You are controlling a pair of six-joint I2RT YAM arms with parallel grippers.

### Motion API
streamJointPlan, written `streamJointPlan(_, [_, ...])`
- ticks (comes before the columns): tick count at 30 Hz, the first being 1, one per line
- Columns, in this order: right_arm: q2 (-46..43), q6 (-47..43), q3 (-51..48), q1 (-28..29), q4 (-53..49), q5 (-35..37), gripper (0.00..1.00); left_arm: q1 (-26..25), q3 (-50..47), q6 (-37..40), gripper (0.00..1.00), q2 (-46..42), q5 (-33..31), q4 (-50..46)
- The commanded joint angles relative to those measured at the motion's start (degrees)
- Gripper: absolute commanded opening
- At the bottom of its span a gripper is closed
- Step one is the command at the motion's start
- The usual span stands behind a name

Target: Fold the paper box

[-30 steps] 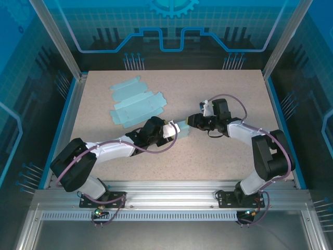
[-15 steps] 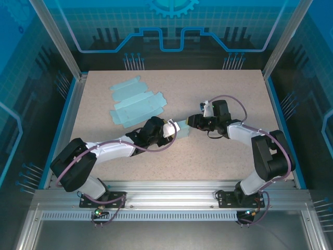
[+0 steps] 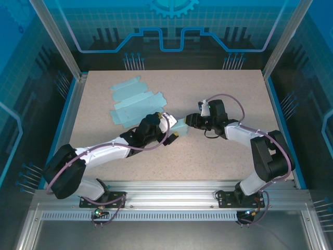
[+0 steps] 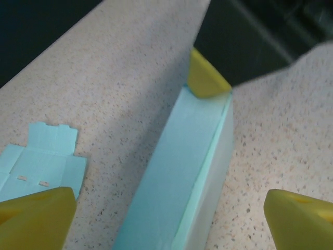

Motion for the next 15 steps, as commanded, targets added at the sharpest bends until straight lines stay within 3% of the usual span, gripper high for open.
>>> streamJointPlan(1, [5.11,-1.73,-4.74,0.77,-20.74,13.40,0.38,0.40,1.72,-11.60,0.99,-2.64,-1.88,0.34])
streamJointPlan(5, [5.00,-1.73,-3.97,1.60,-20.99,13.89,0.38,2.53,4.59,-29.44,0.99,-3.11,-6.96,-7.78])
streamJointPlan(8, [5.13,-1.82,-3.13,2.59,-21.70,14.43,0.38,6.13,5.29,-42.11,0.99,-3.30,-3.64,-14.02])
streamJointPlan(15, [5.26,-2.26,-1.41,3.70,-23.02,15.58,0.38,11.22,1.29,-54.29,0.99,-4.88,4.78,-16.69])
